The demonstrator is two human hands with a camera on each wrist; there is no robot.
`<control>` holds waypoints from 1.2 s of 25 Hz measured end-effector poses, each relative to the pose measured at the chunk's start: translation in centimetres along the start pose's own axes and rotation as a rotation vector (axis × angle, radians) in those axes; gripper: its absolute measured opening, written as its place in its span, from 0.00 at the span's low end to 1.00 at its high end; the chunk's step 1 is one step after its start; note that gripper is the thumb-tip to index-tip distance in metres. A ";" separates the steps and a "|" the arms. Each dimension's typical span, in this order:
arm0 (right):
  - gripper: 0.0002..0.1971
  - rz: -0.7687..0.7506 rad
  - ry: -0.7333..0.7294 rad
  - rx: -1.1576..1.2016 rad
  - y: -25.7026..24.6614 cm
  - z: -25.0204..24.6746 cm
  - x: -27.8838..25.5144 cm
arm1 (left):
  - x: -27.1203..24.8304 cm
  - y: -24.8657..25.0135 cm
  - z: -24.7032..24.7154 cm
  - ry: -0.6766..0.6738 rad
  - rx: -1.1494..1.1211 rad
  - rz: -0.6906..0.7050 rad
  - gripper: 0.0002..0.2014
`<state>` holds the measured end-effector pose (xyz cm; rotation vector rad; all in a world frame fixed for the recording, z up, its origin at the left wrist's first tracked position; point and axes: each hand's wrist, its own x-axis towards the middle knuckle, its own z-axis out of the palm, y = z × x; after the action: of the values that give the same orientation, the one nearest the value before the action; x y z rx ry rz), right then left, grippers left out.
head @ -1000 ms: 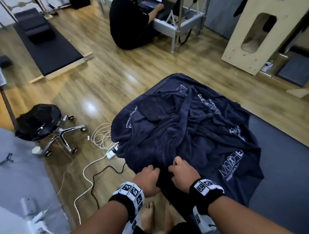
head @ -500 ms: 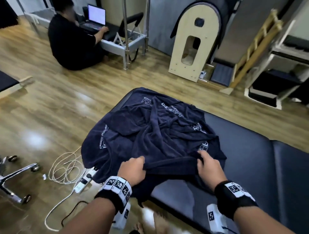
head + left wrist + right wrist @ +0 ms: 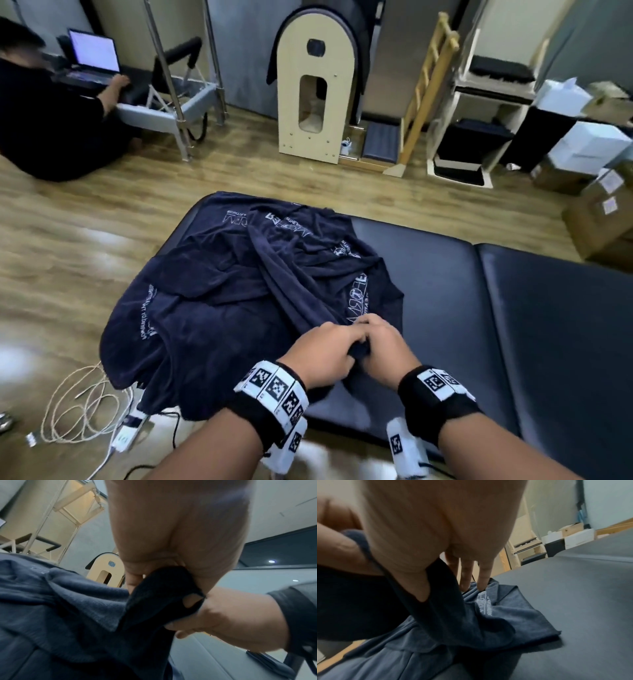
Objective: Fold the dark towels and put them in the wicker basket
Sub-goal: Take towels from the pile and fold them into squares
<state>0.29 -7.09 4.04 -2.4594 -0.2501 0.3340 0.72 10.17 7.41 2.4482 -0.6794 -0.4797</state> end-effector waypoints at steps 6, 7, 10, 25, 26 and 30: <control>0.14 0.299 0.143 -0.129 8.6 -7.2 -2.2 | 4.7 4.5 0.2 -0.033 0.074 -0.046 0.09; 0.15 0.307 0.143 -0.159 10.3 -8.7 -2.8 | 6.1 6.1 0.8 -0.047 0.090 -0.049 0.09; 0.15 0.316 0.237 -0.148 16.1 -13.8 -4.6 | 10.7 12.5 2.5 -0.057 0.162 -0.021 0.12; 0.08 0.221 1.106 0.239 29.4 -39.8 -16.7 | 23.1 36.6 -0.4 0.066 0.210 0.254 0.13; 0.08 0.195 1.069 0.172 29.3 -40.2 -16.6 | 23.1 36.3 -1.6 0.086 0.206 0.243 0.13; 0.06 0.166 0.756 -0.158 30.2 -39.6 -16.5 | 23.1 32.4 -4.0 0.055 0.292 0.126 0.08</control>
<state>-0.62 -57.47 18.63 -2.5691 0.2599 -0.5687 9.49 -24.44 25.42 2.6552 -0.9305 -0.2778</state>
